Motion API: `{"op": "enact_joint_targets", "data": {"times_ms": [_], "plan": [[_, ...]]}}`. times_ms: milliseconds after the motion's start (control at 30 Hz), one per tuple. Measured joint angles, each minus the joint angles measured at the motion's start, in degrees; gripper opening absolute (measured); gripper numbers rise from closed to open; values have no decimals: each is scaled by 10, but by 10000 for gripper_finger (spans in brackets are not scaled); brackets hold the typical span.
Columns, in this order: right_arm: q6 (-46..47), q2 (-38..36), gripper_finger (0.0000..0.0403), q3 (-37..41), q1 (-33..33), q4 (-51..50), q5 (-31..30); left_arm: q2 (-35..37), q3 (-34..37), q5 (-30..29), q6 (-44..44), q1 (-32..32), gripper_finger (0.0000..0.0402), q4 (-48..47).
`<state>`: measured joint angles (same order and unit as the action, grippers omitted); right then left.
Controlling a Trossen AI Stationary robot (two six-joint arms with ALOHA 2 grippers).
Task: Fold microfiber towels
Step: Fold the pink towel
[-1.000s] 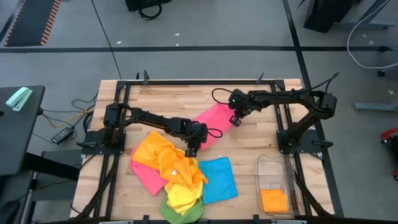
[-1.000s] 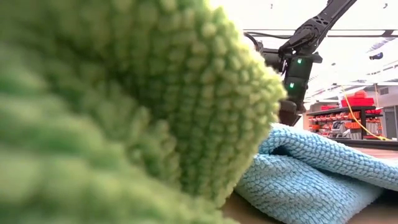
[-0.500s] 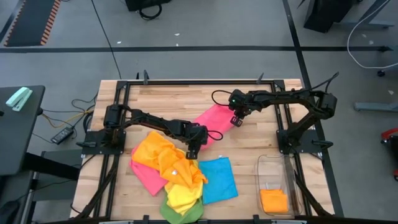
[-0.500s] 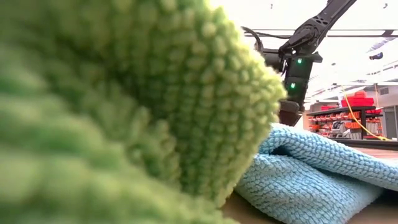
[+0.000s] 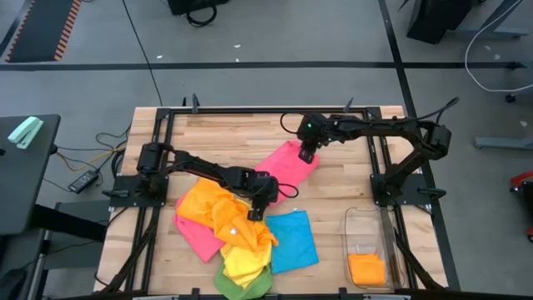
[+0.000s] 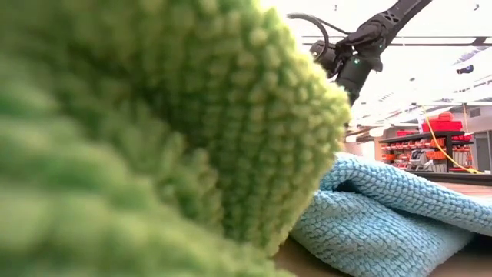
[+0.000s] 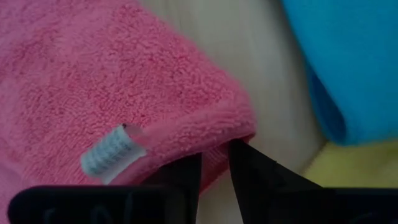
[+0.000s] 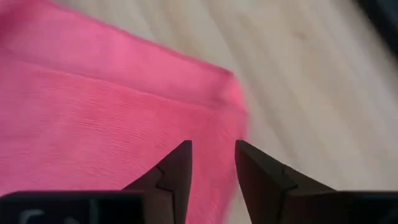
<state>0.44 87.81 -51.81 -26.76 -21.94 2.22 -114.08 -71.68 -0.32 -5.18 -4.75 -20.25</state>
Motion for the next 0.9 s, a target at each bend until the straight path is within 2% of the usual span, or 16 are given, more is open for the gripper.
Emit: {"op": "enact_joint_targets", "data": {"times_ms": [133, 300, 433, 633, 733, 900], "plan": [[24, 0, 131, 53, 27, 102, 58, 17, 0, 0, 0, 0, 84, -22], [49, 0, 130, 109, 78, 190, 65, 37, 0, -1, -17, 0, 75, -25], [68, 0, 131, 118, 114, 199, 53, 53, -8, -6, -53, 0, 73, -44], [74, 0, 129, 118, 162, 204, 2, 76, -11, -98, -138, -7, 76, -61], [72, 0, 129, 118, 175, 203, -14, 74, -11, -104, -188, -10, 90, -81], [70, 0, 129, 118, 180, 202, -26, 72, -11, -104, -237, -13, 141, -97]]}}
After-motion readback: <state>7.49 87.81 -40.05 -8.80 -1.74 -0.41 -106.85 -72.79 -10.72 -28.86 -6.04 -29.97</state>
